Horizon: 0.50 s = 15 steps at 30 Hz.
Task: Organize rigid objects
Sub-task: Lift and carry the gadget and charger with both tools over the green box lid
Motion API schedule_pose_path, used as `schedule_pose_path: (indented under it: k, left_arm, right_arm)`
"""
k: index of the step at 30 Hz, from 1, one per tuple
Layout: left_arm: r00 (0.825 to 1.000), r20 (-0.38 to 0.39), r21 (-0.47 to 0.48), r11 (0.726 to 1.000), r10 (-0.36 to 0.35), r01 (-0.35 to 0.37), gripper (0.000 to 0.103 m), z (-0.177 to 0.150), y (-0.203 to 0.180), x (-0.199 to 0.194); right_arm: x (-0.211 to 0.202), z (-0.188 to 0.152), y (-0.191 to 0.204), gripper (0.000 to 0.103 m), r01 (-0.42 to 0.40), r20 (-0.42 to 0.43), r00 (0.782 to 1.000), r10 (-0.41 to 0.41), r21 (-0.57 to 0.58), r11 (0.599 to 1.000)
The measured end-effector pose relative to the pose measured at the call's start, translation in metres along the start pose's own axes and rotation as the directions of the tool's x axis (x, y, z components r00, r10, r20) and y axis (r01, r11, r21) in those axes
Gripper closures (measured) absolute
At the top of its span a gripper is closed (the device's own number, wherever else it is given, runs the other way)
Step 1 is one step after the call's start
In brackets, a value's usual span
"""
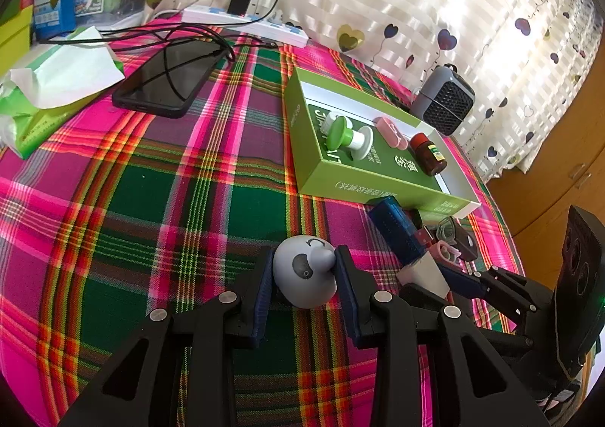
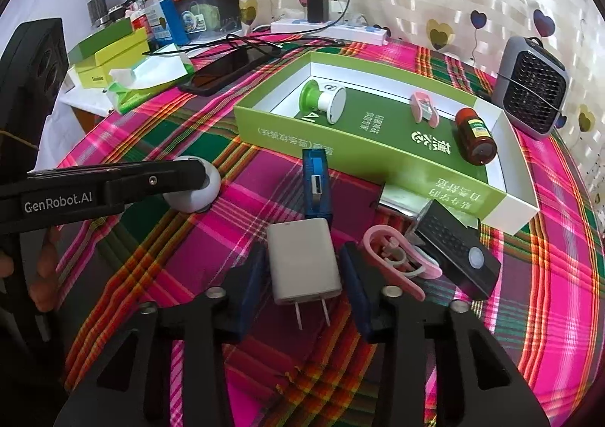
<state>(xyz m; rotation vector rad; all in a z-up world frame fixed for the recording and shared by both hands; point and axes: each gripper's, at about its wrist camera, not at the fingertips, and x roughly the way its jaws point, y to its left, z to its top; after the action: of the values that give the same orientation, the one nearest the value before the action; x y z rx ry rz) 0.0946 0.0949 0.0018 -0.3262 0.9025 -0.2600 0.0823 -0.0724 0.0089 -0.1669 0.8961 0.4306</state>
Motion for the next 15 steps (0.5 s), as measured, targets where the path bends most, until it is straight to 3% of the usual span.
schedule_pose_path:
  k: [15]
  left_arm:
    - [1.0,0.0,0.001,1.0,0.0,0.0,0.072,0.0002,-0.0003,0.0002]
  right_arm:
    - [-0.0008,-0.0008,-0.0005,0.068,0.0,0.0,1.0,0.0,0.0,1.0]
